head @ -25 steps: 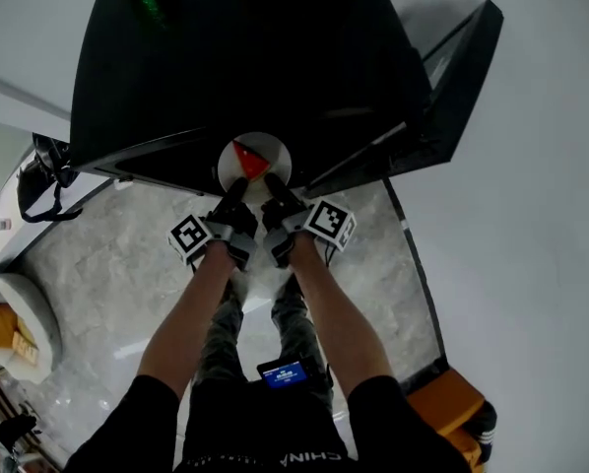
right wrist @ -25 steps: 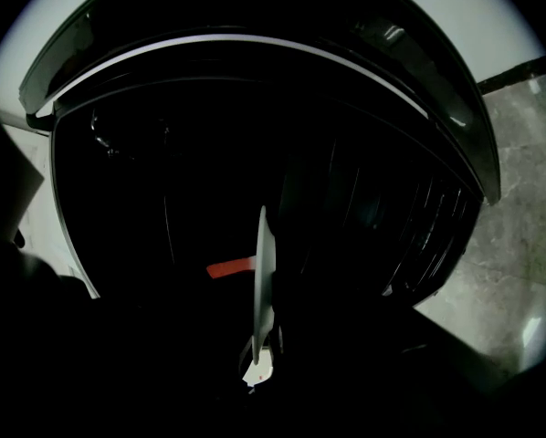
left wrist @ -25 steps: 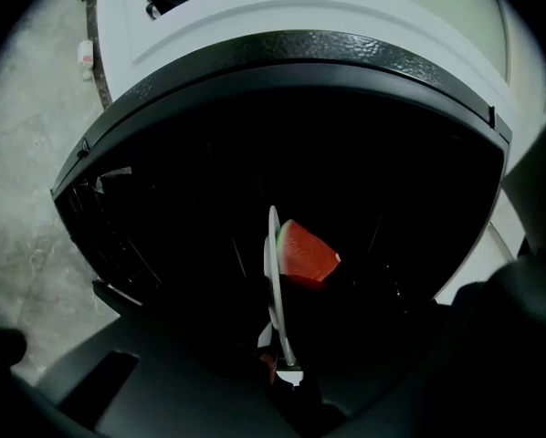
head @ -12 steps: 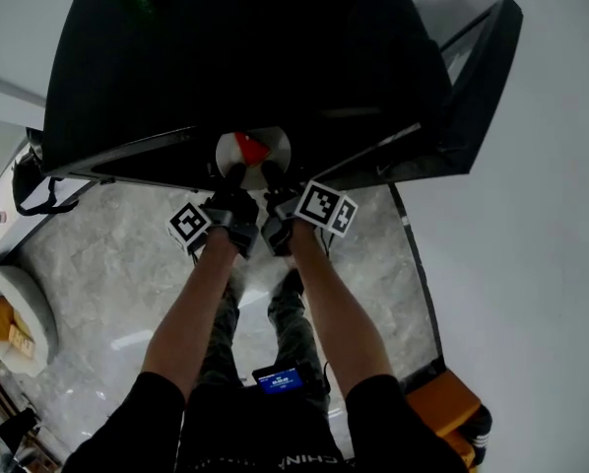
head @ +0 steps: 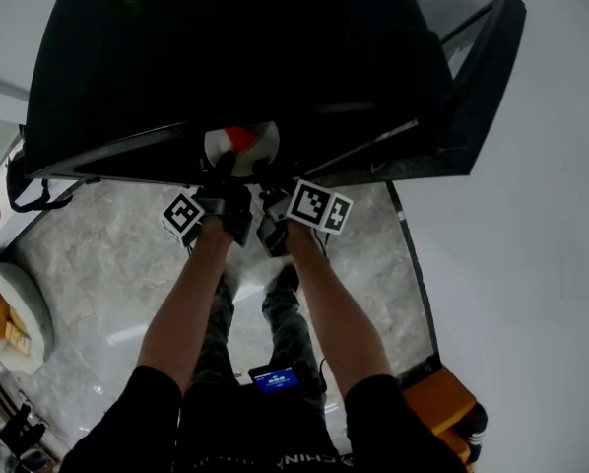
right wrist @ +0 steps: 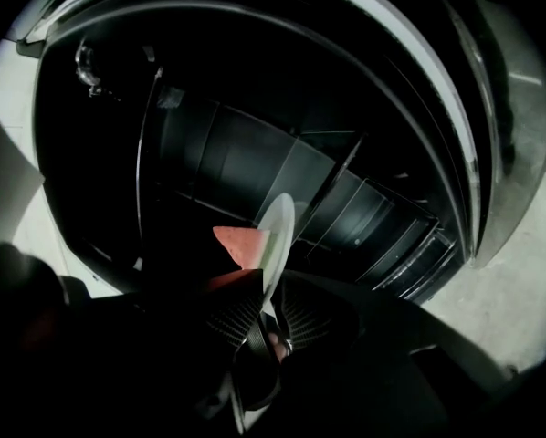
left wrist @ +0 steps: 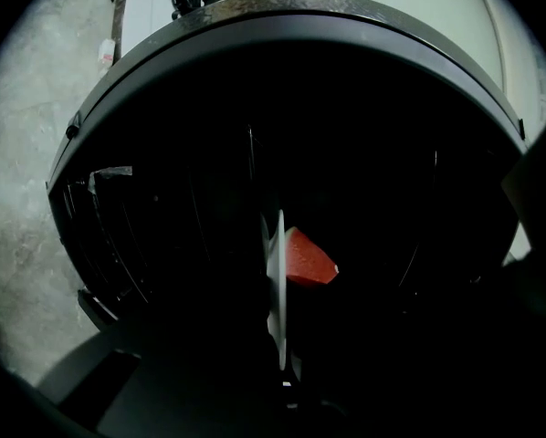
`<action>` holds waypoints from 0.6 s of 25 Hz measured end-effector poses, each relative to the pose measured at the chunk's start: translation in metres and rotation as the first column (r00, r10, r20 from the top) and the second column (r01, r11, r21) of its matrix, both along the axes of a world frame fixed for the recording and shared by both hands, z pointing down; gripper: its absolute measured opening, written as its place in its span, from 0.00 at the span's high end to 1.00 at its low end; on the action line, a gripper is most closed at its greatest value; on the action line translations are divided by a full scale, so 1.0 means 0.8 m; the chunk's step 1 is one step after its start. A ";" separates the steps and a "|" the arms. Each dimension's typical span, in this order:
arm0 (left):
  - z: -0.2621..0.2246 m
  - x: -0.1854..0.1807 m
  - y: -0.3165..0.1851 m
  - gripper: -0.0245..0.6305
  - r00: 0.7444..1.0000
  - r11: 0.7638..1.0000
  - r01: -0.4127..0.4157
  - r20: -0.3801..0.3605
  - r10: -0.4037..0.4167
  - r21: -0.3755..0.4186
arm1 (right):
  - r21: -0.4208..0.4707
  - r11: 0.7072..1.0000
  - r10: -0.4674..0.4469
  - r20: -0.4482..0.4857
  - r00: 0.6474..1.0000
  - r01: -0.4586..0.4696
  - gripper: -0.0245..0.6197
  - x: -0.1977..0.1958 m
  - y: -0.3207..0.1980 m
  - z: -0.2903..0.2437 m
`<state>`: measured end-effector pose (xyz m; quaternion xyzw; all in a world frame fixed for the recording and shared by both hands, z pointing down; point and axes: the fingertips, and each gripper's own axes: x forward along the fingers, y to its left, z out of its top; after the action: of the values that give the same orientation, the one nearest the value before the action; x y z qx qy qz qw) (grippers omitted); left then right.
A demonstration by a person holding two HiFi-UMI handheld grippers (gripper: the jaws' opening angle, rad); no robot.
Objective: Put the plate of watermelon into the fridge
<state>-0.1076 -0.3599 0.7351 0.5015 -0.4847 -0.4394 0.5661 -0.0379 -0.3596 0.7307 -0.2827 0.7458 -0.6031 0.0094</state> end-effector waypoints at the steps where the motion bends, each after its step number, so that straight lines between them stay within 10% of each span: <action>1: 0.002 0.000 -0.001 0.92 1.000 1.000 0.002 0.001 -0.002 -0.003 | -0.007 1.000 0.007 -0.003 1.000 -0.007 0.88 0.000 -0.001 0.001; 15: -0.016 0.008 0.016 0.89 0.987 0.987 -0.152 0.053 0.149 0.051 | -0.144 0.947 0.303 0.099 0.948 -0.288 0.93 0.008 -0.040 0.003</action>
<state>-0.1013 -0.3473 0.7222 0.5626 -0.4470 -0.3963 0.5715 -0.0319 -0.3915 0.7328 -0.3550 0.6529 -0.6571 0.1264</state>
